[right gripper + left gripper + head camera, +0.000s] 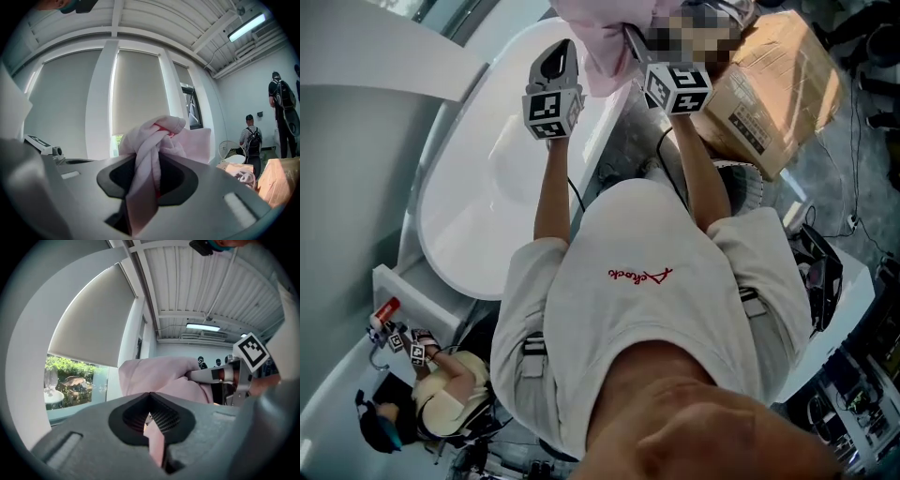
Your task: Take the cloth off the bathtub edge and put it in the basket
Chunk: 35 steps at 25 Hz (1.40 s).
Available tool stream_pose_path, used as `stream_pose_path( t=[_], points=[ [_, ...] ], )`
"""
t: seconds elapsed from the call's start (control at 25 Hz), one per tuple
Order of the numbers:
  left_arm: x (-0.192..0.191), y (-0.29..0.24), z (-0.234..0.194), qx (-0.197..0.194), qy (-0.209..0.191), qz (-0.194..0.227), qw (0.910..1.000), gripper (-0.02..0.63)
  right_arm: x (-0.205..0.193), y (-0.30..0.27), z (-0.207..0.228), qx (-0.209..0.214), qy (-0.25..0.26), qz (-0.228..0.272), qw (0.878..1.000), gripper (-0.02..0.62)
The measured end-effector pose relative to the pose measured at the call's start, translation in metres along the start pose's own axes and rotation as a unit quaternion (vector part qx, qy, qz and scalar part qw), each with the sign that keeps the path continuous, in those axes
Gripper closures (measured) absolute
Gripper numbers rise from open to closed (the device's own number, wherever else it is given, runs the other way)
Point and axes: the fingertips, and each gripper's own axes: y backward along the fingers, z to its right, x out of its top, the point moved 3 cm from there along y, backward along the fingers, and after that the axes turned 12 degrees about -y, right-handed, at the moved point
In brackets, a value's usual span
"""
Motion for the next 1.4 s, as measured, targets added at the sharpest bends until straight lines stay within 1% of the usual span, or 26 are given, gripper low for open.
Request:
stream_pose_path(
  t=[0.12, 0.24, 0.4, 0.52, 0.6, 0.72, 0.84, 0.96, 1.16, 1.28, 1.4],
  points=[
    [0.012, -0.018, 0.028, -0.033, -0.009, 0.011, 0.9993, 0.606, 0.018, 0.023, 0.024, -0.024, -0.007, 0.022, 0.999, 0.474],
    [0.025, -0.043, 0.058, -0.079, -0.017, 0.026, 0.9964, 0.606, 0.037, 0.050, 0.050, -0.058, -0.008, 0.049, 0.997, 0.474],
    [0.041, -0.062, 0.104, -0.130, -0.023, 0.042, 0.9903, 0.606, 0.052, 0.095, 0.075, -0.098, -0.007, 0.072, 0.993, 0.476],
    [0.054, -0.076, 0.153, -0.173, -0.027, 0.052, 0.9833, 0.606, 0.061, 0.143, 0.103, -0.138, -0.008, 0.089, 0.986, 0.476],
    [0.064, -0.083, 0.198, -0.210, -0.029, 0.060, 0.9754, 0.606, 0.068, 0.187, 0.124, -0.174, -0.007, 0.105, 0.979, 0.476],
    [0.080, -0.085, 0.273, -0.265, -0.032, 0.070, 0.9612, 0.606, 0.079, 0.261, 0.155, -0.228, -0.003, 0.129, 0.965, 0.476],
    [0.091, -0.081, 0.342, -0.307, -0.038, 0.077, 0.9478, 0.606, 0.087, 0.329, 0.181, -0.270, 0.000, 0.146, 0.952, 0.476],
    [0.103, -0.069, 0.406, -0.341, -0.042, 0.084, 0.9353, 0.606, 0.091, 0.398, 0.200, -0.304, 0.000, 0.157, 0.940, 0.476],
    [0.126, -0.048, 0.515, -0.400, -0.050, 0.100, 0.9097, 0.606, 0.091, 0.511, 0.229, -0.363, -0.003, 0.170, 0.916, 0.476],
    [0.134, -0.037, 0.568, -0.426, -0.051, 0.102, 0.8975, 0.606, 0.090, 0.564, 0.242, -0.387, -0.003, 0.170, 0.906, 0.476],
    [0.139, -0.020, 0.618, -0.447, -0.050, 0.106, 0.8869, 0.606, 0.085, 0.612, 0.247, -0.403, -0.007, 0.176, 0.898, 0.477]
  ],
)
